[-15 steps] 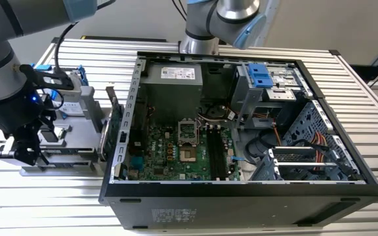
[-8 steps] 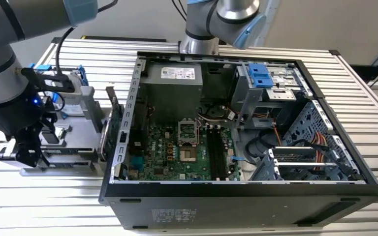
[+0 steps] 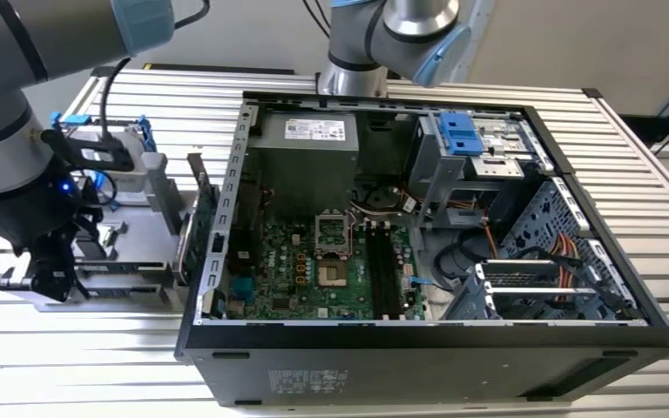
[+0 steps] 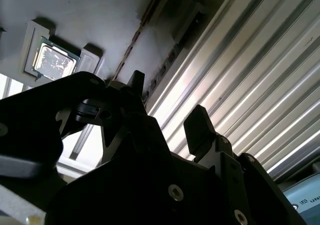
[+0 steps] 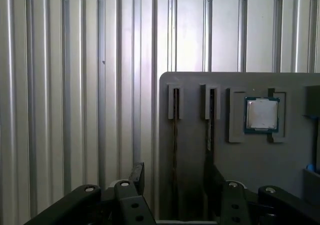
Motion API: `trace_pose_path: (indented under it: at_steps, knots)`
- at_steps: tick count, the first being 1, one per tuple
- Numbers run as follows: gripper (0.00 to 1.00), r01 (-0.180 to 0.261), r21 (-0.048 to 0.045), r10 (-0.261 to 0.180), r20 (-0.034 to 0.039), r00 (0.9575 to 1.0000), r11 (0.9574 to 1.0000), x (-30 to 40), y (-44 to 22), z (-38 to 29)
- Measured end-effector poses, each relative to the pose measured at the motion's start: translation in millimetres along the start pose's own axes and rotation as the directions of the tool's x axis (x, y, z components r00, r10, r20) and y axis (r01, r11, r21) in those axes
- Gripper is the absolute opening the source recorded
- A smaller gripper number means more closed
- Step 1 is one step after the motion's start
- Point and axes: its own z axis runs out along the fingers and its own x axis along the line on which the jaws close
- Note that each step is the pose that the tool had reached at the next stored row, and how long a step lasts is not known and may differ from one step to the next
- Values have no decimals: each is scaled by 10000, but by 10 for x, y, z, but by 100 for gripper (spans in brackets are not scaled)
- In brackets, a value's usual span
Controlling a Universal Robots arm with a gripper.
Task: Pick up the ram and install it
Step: 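Pick up the ram and move it above insertion slot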
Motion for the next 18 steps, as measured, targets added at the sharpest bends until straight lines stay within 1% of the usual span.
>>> trace_pose_path:
  at_steps: [8,18]
  knots:
    - [100,-7,0,7,1,10000,10000,28,-2,71]
    - [100,-169,-1,169,4,9999,9999,29,-4,175]
